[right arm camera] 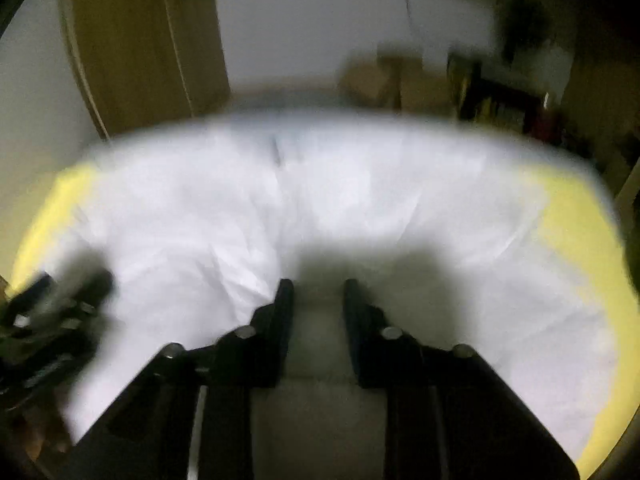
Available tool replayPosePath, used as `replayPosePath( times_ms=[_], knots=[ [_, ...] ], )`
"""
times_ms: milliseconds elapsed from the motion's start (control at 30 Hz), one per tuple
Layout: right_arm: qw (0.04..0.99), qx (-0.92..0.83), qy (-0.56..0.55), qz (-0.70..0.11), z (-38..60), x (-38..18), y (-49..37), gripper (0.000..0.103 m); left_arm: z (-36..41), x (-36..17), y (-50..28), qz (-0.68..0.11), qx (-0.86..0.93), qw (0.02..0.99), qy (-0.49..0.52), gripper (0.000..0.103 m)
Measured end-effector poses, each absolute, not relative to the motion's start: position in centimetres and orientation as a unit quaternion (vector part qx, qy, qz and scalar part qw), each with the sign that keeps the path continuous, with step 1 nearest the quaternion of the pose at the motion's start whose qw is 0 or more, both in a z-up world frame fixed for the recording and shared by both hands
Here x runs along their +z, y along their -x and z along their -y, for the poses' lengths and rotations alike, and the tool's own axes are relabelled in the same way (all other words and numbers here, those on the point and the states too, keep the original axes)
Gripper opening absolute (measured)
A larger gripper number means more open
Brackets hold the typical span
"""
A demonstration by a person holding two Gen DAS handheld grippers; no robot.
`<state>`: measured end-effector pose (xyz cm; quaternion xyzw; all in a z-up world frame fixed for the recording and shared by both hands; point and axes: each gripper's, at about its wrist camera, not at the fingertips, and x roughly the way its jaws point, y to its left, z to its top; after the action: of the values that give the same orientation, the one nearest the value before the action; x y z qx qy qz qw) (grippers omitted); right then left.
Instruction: Fold large clothes
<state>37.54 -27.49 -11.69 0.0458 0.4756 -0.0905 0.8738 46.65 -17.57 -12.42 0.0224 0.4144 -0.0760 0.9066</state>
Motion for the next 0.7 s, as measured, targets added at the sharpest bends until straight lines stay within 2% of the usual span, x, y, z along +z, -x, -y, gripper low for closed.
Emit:
replayPosePath(
  times_ms=[233, 700],
  knots=[
    [0.872, -0.106, -0.032, -0.476, 27.9, -13.0, -38.2, 0.028, 18.9, -14.4, -46.9, -0.396, -0.061, 0.915, -0.052, 0.103],
    [0.881, -0.106, -0.033, -0.460, 26.1, -14.7, -39.3, 0.028, 17.0, -15.2, -47.1, -0.390, -0.061, 0.918, -0.036, 0.103]
  ],
)
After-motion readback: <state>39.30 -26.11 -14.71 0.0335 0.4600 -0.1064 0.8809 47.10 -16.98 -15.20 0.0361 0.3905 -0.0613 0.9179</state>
